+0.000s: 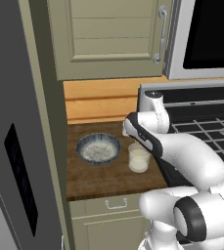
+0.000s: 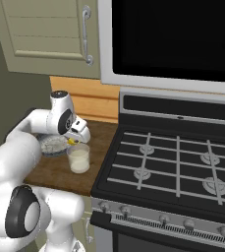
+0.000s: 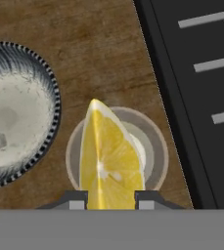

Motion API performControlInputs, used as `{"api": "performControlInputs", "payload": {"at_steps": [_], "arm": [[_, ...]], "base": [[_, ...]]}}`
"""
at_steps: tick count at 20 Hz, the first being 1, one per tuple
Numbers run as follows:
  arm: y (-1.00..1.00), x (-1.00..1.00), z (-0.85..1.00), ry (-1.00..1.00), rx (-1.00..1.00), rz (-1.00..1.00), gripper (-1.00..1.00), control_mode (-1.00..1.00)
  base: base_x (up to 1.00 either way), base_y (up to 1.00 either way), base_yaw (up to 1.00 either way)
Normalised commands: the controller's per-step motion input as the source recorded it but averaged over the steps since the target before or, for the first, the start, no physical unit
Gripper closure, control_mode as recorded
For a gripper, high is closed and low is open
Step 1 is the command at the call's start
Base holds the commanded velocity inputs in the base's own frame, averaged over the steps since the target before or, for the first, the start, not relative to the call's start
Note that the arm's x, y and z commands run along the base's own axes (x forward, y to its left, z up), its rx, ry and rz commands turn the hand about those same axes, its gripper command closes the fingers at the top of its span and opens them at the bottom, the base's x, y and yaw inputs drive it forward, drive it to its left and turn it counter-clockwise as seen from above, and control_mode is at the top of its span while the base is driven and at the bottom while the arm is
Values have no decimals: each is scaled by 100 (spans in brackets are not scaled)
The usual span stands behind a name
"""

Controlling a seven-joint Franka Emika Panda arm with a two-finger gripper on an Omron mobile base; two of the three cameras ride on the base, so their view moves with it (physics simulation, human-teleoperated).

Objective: Grab a lemon wedge from the fridge and one ice cube from the ice bowl, and put them in the glass of lemonade.

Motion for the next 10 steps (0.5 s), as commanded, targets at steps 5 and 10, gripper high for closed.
{"api": "performControlInputs", "payload": {"at_steps": [5,10], "arm": [[-14,30,-14,0,0,0,100,-100],[0,-1,-32,0,1,0,100,-100]], "base": [[0,0,0],[0,0,0]]}}
